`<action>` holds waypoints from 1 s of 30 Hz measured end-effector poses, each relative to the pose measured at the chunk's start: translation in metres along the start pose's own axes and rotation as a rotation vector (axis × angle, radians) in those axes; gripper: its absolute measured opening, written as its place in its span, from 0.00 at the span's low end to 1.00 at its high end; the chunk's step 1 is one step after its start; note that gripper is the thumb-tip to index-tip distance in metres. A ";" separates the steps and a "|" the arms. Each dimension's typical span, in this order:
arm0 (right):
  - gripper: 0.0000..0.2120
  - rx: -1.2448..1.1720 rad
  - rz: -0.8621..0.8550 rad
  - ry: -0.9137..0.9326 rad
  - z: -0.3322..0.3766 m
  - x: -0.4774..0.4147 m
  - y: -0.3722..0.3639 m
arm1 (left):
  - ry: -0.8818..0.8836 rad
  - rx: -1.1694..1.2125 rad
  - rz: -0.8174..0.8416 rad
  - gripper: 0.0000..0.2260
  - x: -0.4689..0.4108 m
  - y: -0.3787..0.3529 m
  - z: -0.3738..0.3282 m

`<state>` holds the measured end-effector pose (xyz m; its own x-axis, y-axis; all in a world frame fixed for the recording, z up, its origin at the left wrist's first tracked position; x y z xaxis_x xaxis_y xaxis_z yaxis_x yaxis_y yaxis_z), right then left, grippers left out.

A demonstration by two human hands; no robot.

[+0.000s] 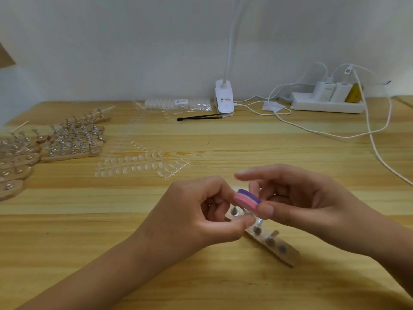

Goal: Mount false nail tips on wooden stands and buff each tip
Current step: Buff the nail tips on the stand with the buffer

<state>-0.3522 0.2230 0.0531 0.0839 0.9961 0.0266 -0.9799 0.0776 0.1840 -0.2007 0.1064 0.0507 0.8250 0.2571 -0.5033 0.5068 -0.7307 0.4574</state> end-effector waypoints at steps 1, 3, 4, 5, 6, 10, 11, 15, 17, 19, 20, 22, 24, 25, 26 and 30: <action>0.17 0.027 -0.001 0.005 0.000 -0.001 -0.002 | -0.004 -0.006 0.009 0.10 0.001 -0.002 0.000; 0.14 0.054 0.007 0.007 -0.001 -0.001 -0.002 | 0.006 0.003 0.018 0.11 0.002 -0.002 0.001; 0.14 0.041 0.016 0.003 0.000 0.000 -0.001 | 0.015 0.019 0.014 0.09 0.002 -0.001 0.002; 0.14 0.022 0.026 -0.001 0.002 0.001 0.000 | 0.022 0.036 0.006 0.08 0.001 0.001 0.002; 0.13 0.003 0.029 -0.004 0.003 0.002 0.001 | 0.028 0.045 -0.003 0.08 0.001 0.002 0.002; 0.13 -0.036 0.009 0.005 0.004 0.000 -0.001 | 0.005 0.034 0.015 0.09 0.000 -0.001 -0.001; 0.13 -0.041 0.009 -0.001 0.004 0.001 -0.001 | 0.010 0.043 0.007 0.09 0.000 0.000 -0.001; 0.11 -0.087 0.003 -0.061 0.004 0.001 -0.001 | 0.106 0.152 -0.081 0.11 0.000 0.006 0.004; 0.11 -0.123 -0.036 -0.053 0.002 0.000 -0.004 | 0.146 0.195 -0.084 0.12 0.000 0.006 0.005; 0.12 -0.163 -0.093 -0.021 0.001 -0.001 -0.005 | 0.175 0.232 -0.084 0.13 -0.001 0.005 0.006; 0.12 -0.175 -0.107 -0.010 0.001 -0.001 -0.005 | 0.186 0.250 -0.088 0.13 -0.001 0.005 0.006; 0.13 -0.170 -0.060 -0.014 0.003 0.000 -0.006 | 0.201 0.297 -0.107 0.13 -0.002 0.006 0.006; 0.13 -0.160 -0.004 -0.020 0.004 0.000 -0.008 | 0.207 0.320 -0.117 0.13 -0.003 0.007 0.005; 0.13 -0.170 -0.026 -0.002 0.005 0.000 -0.007 | 0.212 0.313 -0.114 0.14 -0.002 0.006 0.006; 0.13 -0.194 -0.076 0.027 0.006 -0.001 -0.005 | 0.217 0.302 -0.108 0.14 -0.001 0.005 0.006; 0.15 -0.246 -0.147 0.067 0.006 -0.001 -0.004 | 0.220 0.298 -0.108 0.15 -0.001 0.001 0.006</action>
<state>-0.3471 0.2213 0.0579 0.2238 0.9734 -0.0490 -0.9734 0.2206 -0.0626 -0.2020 0.1015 0.0474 0.8210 0.4486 -0.3531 0.5257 -0.8353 0.1609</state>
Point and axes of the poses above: each hand's wrist, its own x-axis away from the middle knuckle, its own y-axis out of the back of the hand, z = x × y, the point moved 3 cm from there along -x, towards the middle knuckle, and after that the axes turned 12 degrees about -y, right-handed, at the moved point
